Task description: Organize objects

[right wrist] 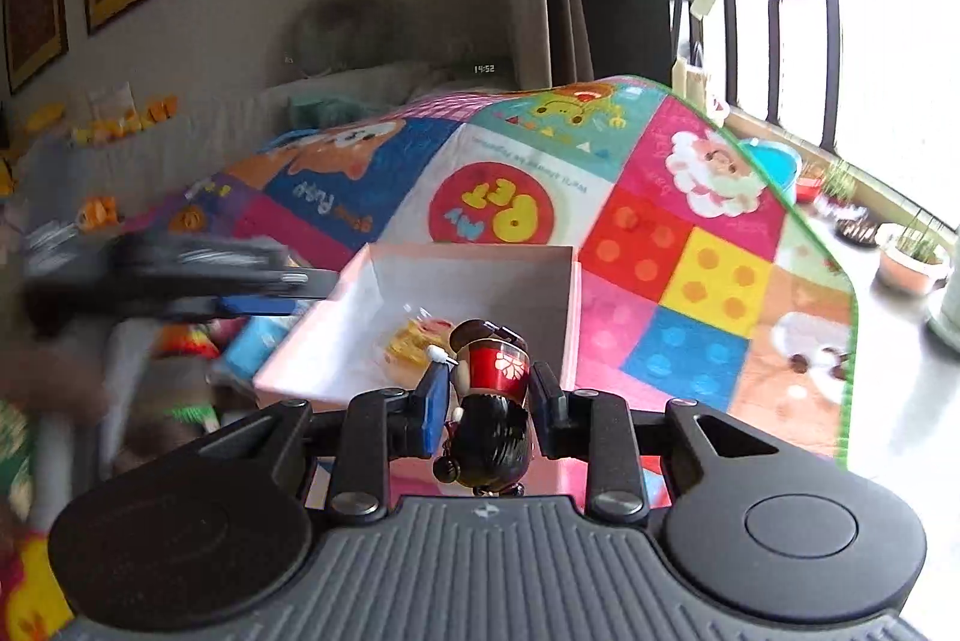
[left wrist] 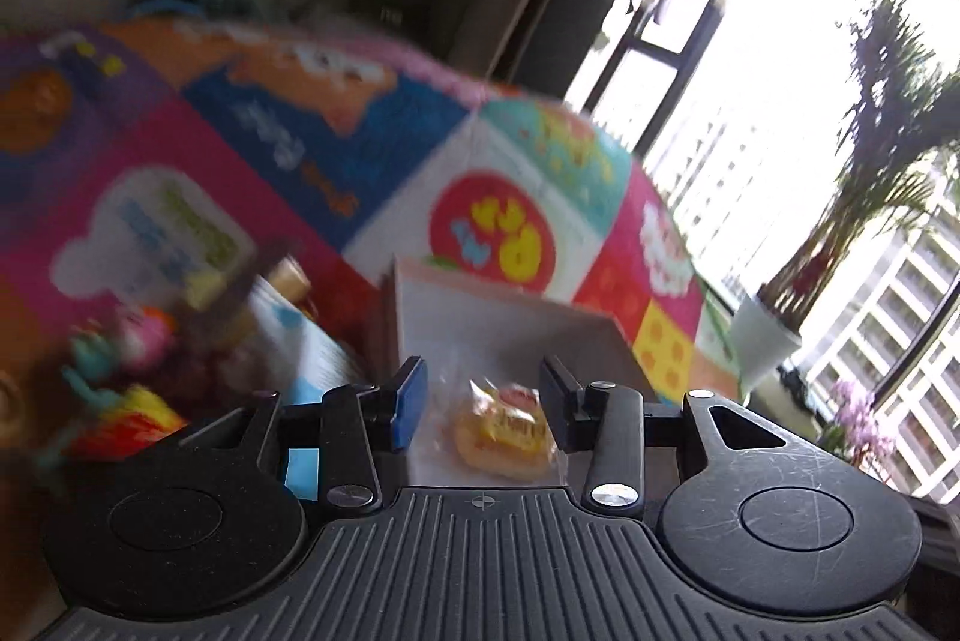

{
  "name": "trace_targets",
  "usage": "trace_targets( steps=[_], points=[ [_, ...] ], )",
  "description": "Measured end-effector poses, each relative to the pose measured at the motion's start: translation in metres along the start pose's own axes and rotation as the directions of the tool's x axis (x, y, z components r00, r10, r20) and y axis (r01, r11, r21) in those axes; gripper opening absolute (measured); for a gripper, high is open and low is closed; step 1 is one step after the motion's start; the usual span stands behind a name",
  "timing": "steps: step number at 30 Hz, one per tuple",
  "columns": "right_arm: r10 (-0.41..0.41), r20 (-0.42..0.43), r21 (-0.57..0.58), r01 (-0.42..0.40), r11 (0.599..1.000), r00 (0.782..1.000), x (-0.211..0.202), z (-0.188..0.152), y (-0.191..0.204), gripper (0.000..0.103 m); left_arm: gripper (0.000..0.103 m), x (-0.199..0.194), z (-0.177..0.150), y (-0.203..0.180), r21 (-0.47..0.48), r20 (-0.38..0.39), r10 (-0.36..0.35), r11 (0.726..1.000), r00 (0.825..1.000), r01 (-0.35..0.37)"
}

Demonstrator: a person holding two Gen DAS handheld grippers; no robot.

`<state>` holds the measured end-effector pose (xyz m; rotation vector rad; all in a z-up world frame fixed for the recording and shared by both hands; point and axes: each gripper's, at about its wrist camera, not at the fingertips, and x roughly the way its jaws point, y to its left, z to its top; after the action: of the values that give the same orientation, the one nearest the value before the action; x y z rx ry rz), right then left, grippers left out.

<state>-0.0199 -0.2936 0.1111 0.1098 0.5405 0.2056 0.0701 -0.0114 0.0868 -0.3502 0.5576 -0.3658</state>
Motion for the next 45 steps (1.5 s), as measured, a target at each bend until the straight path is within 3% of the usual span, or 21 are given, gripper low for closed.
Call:
trace_targets(
  steps=[2, 5, 6, 8, 10, 14, 19, 23, 25, 28, 30, 33, 38, 40, 42, 43, 44, 45],
  points=[
    [0.038, -0.003, 0.053, -0.038, 0.998, 0.999, 0.011, 0.016, -0.001, 0.028, 0.045, -0.027, 0.005, 0.015, 0.006, 0.039, 0.028, 1.000, 0.999, -0.028],
    [0.167, -0.059, 0.156, -0.156, 0.975, 0.984, 0.044, 0.044, 0.003, 0.029, 0.045, -0.055, 0.001, 0.046, -0.039, 0.071, 0.113, 0.993, 0.991, -0.110],
    [0.201, -0.080, 0.168, -0.185, 0.968, 0.976, 0.055, 0.049, 0.007, 0.036, 0.045, -0.061, 0.000, 0.056, -0.066, 0.069, 0.136, 0.989, 0.988, -0.131],
    [0.143, -0.077, 0.146, -0.131, 0.981, 0.987, 0.071, 0.053, 0.022, 0.045, 0.045, -0.071, -0.009, 0.080, -0.110, 0.061, 0.167, 0.981, 0.984, -0.160],
    [0.053, -0.040, 0.024, -0.052, 0.998, 0.998, 0.073, 0.047, 0.042, 0.051, 0.045, -0.076, -0.015, 0.096, -0.131, 0.049, 0.187, 0.975, 0.981, -0.179],
    [0.033, -0.003, -0.080, -0.033, 0.996, 0.999, 0.060, 0.021, 0.056, 0.064, 0.045, -0.073, -0.027, 0.102, -0.062, 0.012, 0.154, 0.986, 0.988, -0.153],
    [0.026, -0.002, -0.137, -0.026, 0.990, 1.000, 0.039, -0.020, 0.055, 0.067, 0.045, -0.049, -0.025, 0.070, 0.044, -0.029, -0.035, 0.998, 0.999, 0.037],
    [0.019, -0.004, -0.109, -0.019, 0.994, 1.000, 0.026, -0.055, 0.045, 0.070, 0.045, 0.001, -0.008, 0.049, 0.057, -0.116, 0.012, 0.998, 0.993, -0.005],
    [0.018, -0.007, -0.089, -0.019, 0.996, 1.000, 0.024, -0.069, 0.041, 0.070, 0.045, 0.031, -0.003, 0.042, 0.086, -0.183, 0.048, 0.996, 0.982, -0.033],
    [0.025, -0.007, -0.064, -0.026, 0.998, 1.000, 0.022, -0.087, 0.034, 0.070, 0.045, 0.060, 0.000, 0.031, 0.180, -0.204, 0.152, 0.977, 0.967, -0.116],
    [0.036, -0.010, -0.036, -0.037, 0.999, 0.999, 0.024, -0.094, 0.029, 0.073, 0.048, 0.075, 0.001, 0.031, 0.186, -0.239, 0.189, 0.972, 0.953, -0.146],
    [0.030, -0.039, 0.022, -0.029, 0.999, 0.999, 0.033, -0.098, 0.020, 0.074, 0.057, 0.090, 0.003, 0.044, 0.142, -0.276, 0.165, 0.981, 0.947, -0.129],
    [0.039, -0.032, 0.037, -0.038, 0.999, 0.999, 0.032, -0.100, 0.019, 0.079, 0.056, 0.091, 0.007, 0.048, 0.097, -0.279, 0.147, 0.988, 0.949, -0.124],
    [0.035, -0.037, 0.029, -0.034, 0.999, 0.999, 0.033, -0.100, 0.021, 0.079, 0.052, 0.088, 0.007, 0.045, 0.083, -0.270, 0.138, 0.989, 0.953, -0.120],
    [0.033, -0.037, 0.041, -0.031, 0.999, 0.999, 0.034, -0.100, 0.020, 0.079, 0.033, 0.074, 0.009, 0.044, 0.069, -0.238, 0.114, 0.993, 0.964, -0.100],
    [0.032, -0.036, 0.053, -0.030, 0.998, 0.999, 0.034, -0.100, 0.018, 0.079, 0.027, 0.061, 0.010, 0.044, 0.060, -0.210, 0.083, 0.996, 0.974, -0.072],
    [0.031, -0.038, 0.063, -0.029, 0.998, 0.999, 0.034, -0.100, 0.017, 0.079, 0.013, 0.045, 0.012, 0.045, 0.043, -0.184, 0.033, 0.999, 0.982, -0.026],
    [0.029, -0.040, 0.072, -0.026, 0.997, 0.999, 0.034, -0.100, 0.015, 0.079, 0.011, 0.026, 0.013, 0.047, 0.023, -0.158, -0.015, 1.000, 0.987, 0.019]
  ],
)
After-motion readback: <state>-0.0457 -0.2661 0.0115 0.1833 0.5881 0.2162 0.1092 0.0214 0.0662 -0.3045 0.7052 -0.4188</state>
